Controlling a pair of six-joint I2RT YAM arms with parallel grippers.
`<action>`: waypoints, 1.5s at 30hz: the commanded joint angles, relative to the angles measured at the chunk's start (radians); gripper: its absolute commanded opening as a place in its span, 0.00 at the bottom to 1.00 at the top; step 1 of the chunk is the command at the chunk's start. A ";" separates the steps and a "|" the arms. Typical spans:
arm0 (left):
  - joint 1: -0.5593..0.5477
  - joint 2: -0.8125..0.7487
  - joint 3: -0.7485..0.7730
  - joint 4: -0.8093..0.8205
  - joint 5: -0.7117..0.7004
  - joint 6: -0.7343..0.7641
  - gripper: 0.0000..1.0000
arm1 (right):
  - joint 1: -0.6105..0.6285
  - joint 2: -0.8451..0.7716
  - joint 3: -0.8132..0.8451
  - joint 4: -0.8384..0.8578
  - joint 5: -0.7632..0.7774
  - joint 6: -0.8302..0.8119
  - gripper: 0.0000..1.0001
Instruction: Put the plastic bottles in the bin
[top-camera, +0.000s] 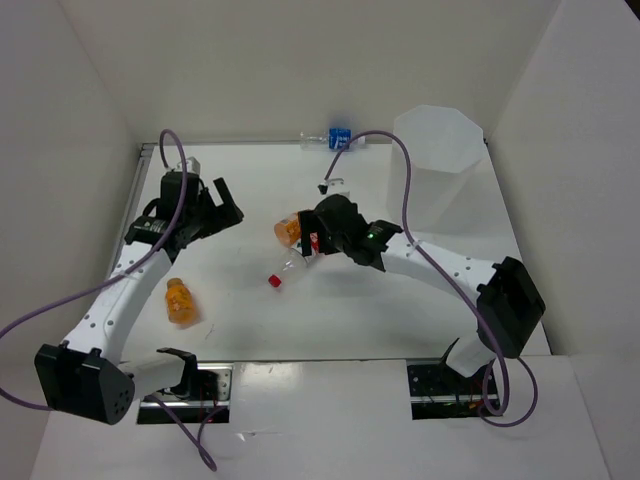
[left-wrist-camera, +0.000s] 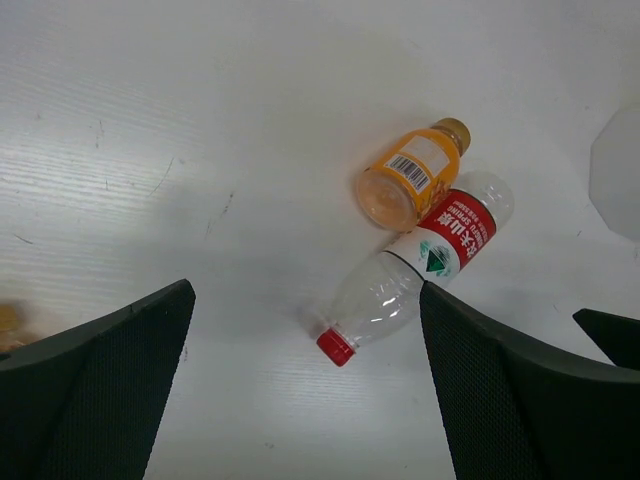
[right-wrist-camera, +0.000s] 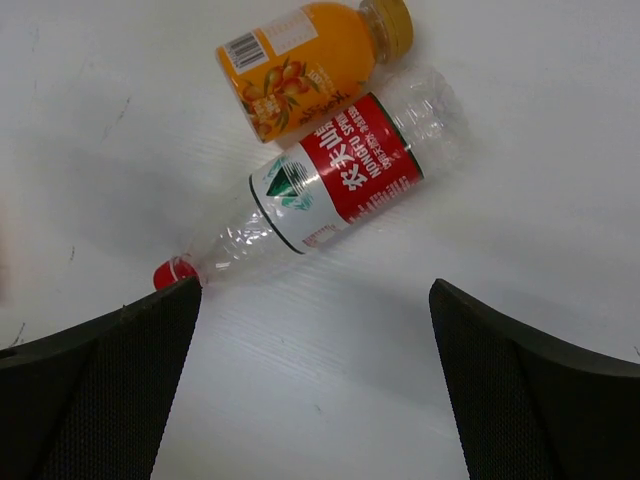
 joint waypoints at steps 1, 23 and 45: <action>0.005 -0.007 0.055 0.012 0.009 0.031 1.00 | 0.005 0.002 0.062 -0.026 0.039 0.014 1.00; -0.006 -0.011 0.107 -0.020 -0.009 0.113 1.00 | 0.045 0.178 0.143 -0.040 0.128 0.292 1.00; -0.027 -0.011 0.078 -0.039 -0.046 0.162 1.00 | 0.063 0.584 0.371 -0.187 0.323 0.528 1.00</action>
